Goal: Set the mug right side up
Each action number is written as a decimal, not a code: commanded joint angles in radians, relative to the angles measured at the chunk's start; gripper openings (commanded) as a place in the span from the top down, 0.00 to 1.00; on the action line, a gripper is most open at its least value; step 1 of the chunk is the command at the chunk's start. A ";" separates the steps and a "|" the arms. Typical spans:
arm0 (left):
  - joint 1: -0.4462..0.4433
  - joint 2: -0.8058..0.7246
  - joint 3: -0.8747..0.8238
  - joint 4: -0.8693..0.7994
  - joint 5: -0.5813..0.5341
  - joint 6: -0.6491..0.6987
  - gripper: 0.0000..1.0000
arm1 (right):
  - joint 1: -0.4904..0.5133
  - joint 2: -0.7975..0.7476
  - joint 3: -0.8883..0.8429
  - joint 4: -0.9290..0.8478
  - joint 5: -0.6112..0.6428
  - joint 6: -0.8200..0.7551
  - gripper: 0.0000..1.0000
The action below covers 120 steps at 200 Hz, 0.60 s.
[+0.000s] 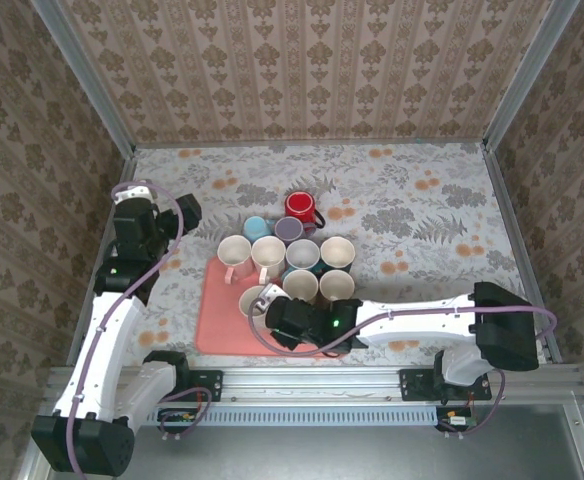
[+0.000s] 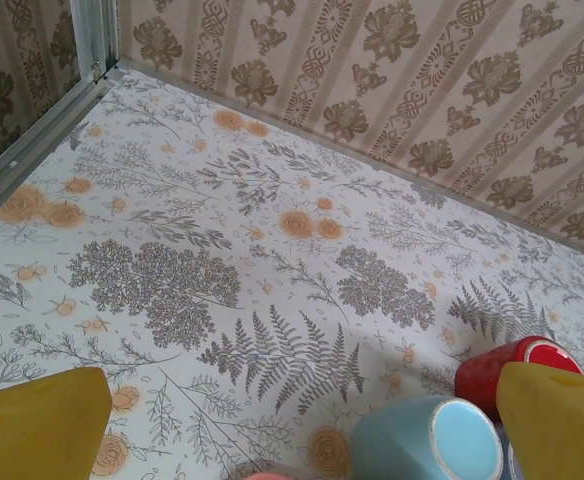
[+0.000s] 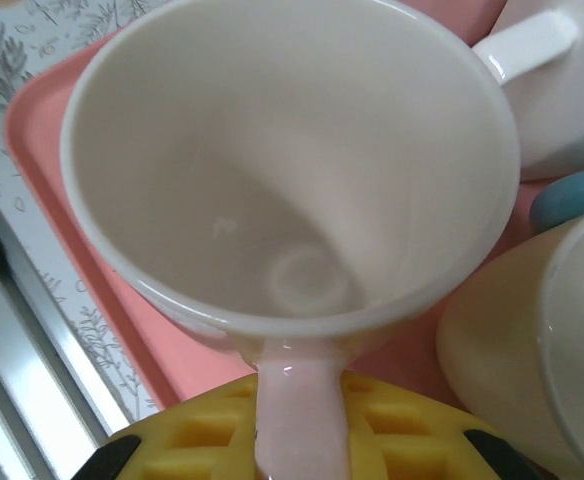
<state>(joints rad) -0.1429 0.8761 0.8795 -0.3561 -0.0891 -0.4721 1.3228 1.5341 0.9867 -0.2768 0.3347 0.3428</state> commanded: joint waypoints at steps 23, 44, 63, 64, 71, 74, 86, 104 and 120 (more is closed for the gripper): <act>0.006 -0.003 -0.006 0.014 0.011 -0.011 0.00 | 0.007 0.055 -0.007 0.171 0.154 0.034 1.00; 0.008 0.002 -0.005 0.019 0.011 -0.014 0.00 | 0.006 0.087 0.001 0.179 0.203 0.078 0.98; 0.011 0.005 -0.005 0.022 0.014 -0.019 0.00 | 0.005 0.107 0.009 0.174 0.256 0.120 0.96; 0.012 0.005 -0.005 0.022 0.015 -0.019 0.00 | 0.006 0.109 0.009 0.174 0.258 0.123 0.96; 0.014 0.005 -0.007 0.026 0.018 -0.022 0.00 | 0.004 0.113 0.009 0.176 0.268 0.135 0.95; 0.014 0.006 -0.007 0.026 0.019 -0.023 0.00 | 0.003 0.116 0.008 0.178 0.268 0.141 0.94; 0.017 0.007 -0.009 0.029 0.023 -0.028 0.00 | -0.002 0.125 0.010 0.182 0.253 0.155 0.90; 0.019 0.011 -0.008 0.031 0.031 -0.033 0.00 | -0.002 0.146 0.023 0.162 0.251 0.169 0.81; 0.020 0.012 -0.010 0.032 0.035 -0.036 0.00 | -0.002 0.162 0.036 0.131 0.279 0.187 0.76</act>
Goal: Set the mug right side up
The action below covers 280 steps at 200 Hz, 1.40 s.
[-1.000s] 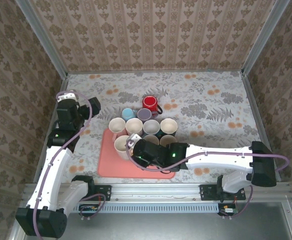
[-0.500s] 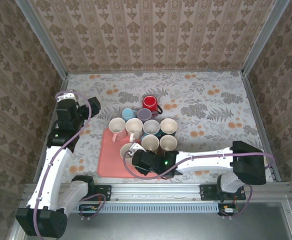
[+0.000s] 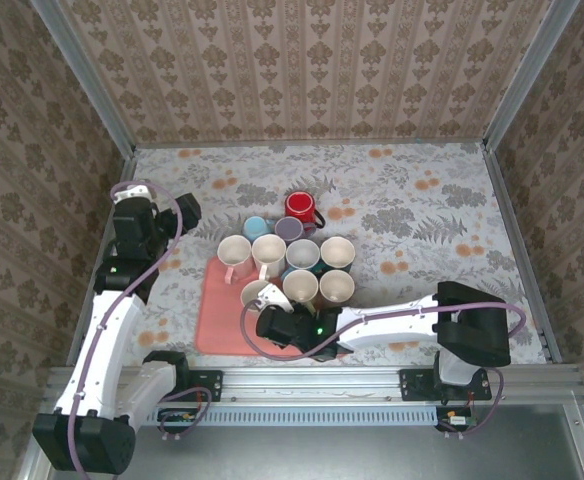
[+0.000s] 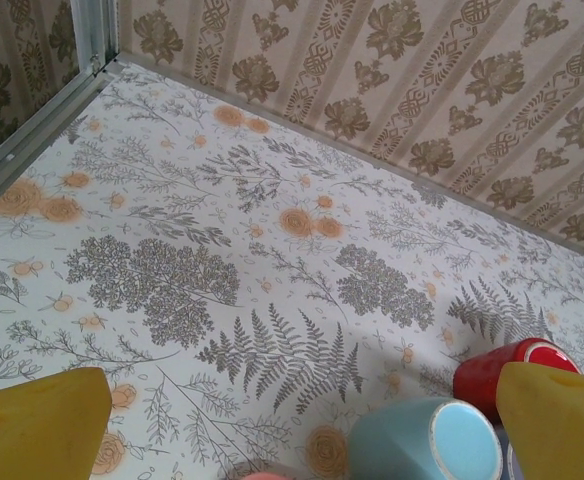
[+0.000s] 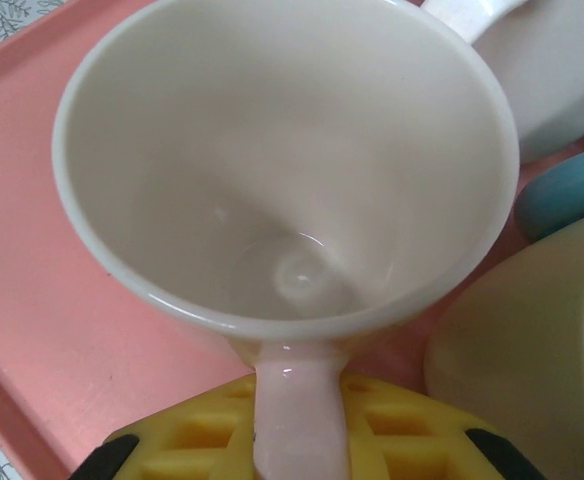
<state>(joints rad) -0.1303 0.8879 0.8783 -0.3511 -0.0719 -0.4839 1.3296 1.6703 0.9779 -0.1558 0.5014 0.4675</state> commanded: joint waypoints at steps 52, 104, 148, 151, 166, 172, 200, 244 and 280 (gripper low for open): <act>0.017 0.008 -0.012 0.033 0.034 -0.033 0.00 | -0.020 0.025 0.044 -0.042 0.159 0.126 0.75; 0.017 0.014 -0.013 0.038 0.042 -0.039 0.00 | -0.017 0.013 0.045 -0.077 0.127 0.152 0.64; 0.020 0.016 -0.018 0.040 0.049 -0.041 0.00 | -0.014 -0.018 0.038 -0.074 0.125 0.145 0.56; 0.020 0.016 -0.018 0.040 0.050 -0.041 0.00 | -0.012 -0.021 0.036 -0.072 0.121 0.141 0.56; 0.019 0.016 -0.017 0.042 0.055 -0.039 0.00 | -0.012 -0.030 0.036 -0.051 0.082 0.113 0.54; 0.020 0.018 -0.016 0.041 0.058 -0.038 0.00 | -0.011 -0.032 0.039 -0.047 0.066 0.102 0.53; 0.019 0.027 -0.013 0.044 0.073 -0.035 0.00 | -0.006 -0.055 0.060 -0.058 0.032 0.066 0.51; 0.017 0.047 -0.005 0.042 0.102 -0.023 0.00 | -0.007 -0.133 0.094 -0.119 0.038 0.034 0.45; 0.005 0.071 0.009 0.025 0.103 -0.008 0.00 | -0.014 -0.204 0.135 -0.163 0.015 -0.023 0.42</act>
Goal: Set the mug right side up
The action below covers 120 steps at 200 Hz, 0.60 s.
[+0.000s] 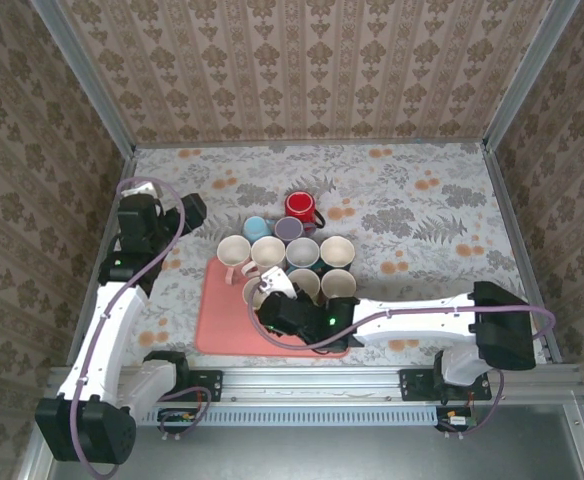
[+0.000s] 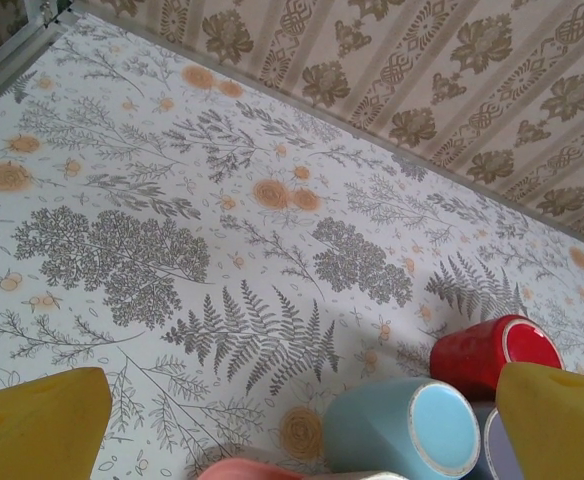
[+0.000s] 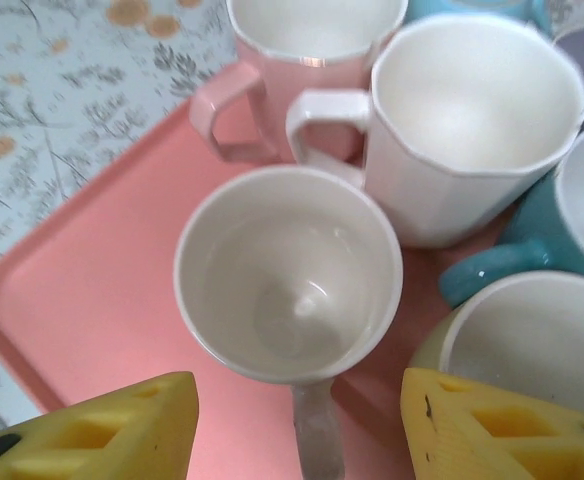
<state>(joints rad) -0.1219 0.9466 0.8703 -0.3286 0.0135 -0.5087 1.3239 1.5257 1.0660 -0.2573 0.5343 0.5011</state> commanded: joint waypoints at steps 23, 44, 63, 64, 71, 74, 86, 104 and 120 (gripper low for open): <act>-0.029 0.045 0.042 -0.018 0.020 0.043 0.00 | -0.044 -0.097 0.072 -0.090 -0.073 -0.079 0.43; -0.070 0.123 0.101 -0.078 0.021 0.076 0.00 | -0.103 -0.127 0.090 -0.122 -0.110 -0.075 0.44; -0.099 0.219 0.176 -0.137 0.034 0.087 0.00 | -0.173 -0.196 0.082 -0.138 -0.136 -0.073 0.45; -0.101 0.226 0.180 -0.141 0.036 0.088 0.00 | -0.176 -0.199 0.082 -0.139 -0.138 -0.073 0.45; -0.112 0.265 0.212 -0.163 0.038 0.090 0.00 | -0.205 -0.215 0.080 -0.148 -0.146 -0.071 0.45; -0.119 0.279 0.224 -0.171 0.036 0.092 0.00 | -0.217 -0.222 0.079 -0.155 -0.146 -0.070 0.45; -0.153 0.340 0.279 -0.194 0.018 0.104 0.00 | -0.256 -0.255 0.071 -0.169 -0.142 -0.080 0.43; -0.209 0.432 0.361 -0.219 -0.027 0.106 0.00 | -0.315 -0.304 0.052 -0.182 -0.142 -0.090 0.34; -0.244 0.538 0.450 -0.253 -0.037 0.105 0.00 | -0.369 -0.344 0.034 -0.185 -0.166 -0.090 0.30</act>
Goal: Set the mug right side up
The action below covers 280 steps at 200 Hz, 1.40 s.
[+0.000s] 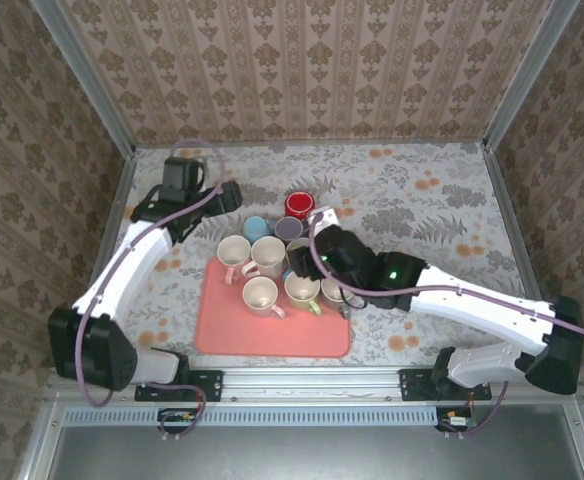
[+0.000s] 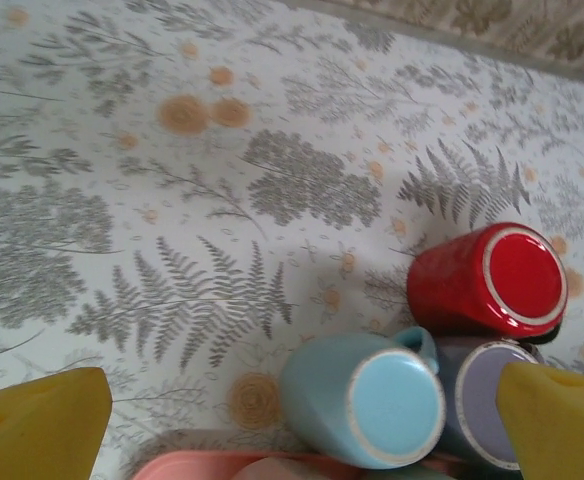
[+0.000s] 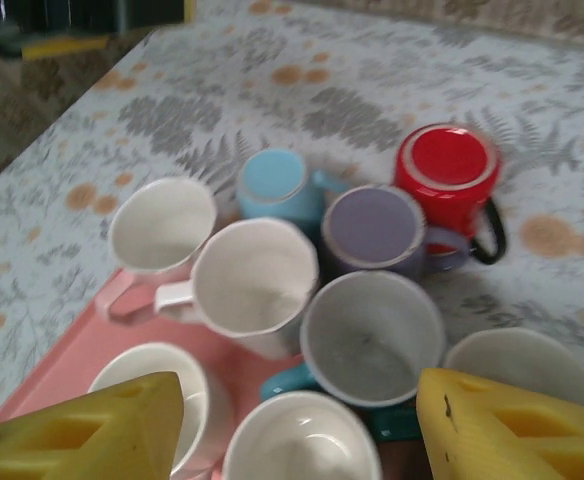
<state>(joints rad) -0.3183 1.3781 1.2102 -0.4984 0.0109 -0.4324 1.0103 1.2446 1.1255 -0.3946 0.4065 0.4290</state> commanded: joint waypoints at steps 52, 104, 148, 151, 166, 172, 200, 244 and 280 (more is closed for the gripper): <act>-0.181 0.445 0.433 -0.250 -0.088 0.206 0.00 | -0.144 -0.161 -0.089 -0.065 -0.084 -0.054 0.25; -0.171 0.403 0.342 -0.257 -0.093 0.028 0.00 | -0.181 -0.232 -0.176 -0.050 -0.123 -0.037 0.23; -0.160 0.410 0.348 -0.335 -0.048 -0.091 0.00 | -0.192 -0.227 -0.216 -0.011 -0.152 -0.032 0.23; -0.158 0.412 0.351 -0.337 -0.046 -0.090 0.00 | -0.193 -0.228 -0.217 -0.010 -0.154 -0.033 0.23; -0.151 0.418 0.348 -0.340 -0.032 -0.075 0.01 | -0.194 -0.224 -0.217 -0.009 -0.159 -0.034 0.23; -0.147 0.419 0.344 -0.336 -0.020 -0.065 0.03 | -0.195 -0.226 -0.218 -0.010 -0.160 -0.035 0.23; -0.109 0.433 0.322 -0.330 0.034 -0.003 0.09 | -0.200 -0.238 -0.225 -0.013 -0.162 -0.034 0.22; -0.089 0.437 0.285 -0.322 0.106 0.027 0.15 | -0.205 -0.237 -0.233 -0.015 -0.165 -0.026 0.22; -0.093 0.437 0.273 -0.309 0.135 0.033 0.12 | -0.207 -0.222 -0.232 -0.008 -0.172 -0.022 0.22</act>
<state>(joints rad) -0.4061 1.8111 1.4914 -0.8009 0.1017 -0.4248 0.8116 1.0218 0.9054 -0.4221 0.2527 0.3958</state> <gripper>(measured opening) 0.867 0.778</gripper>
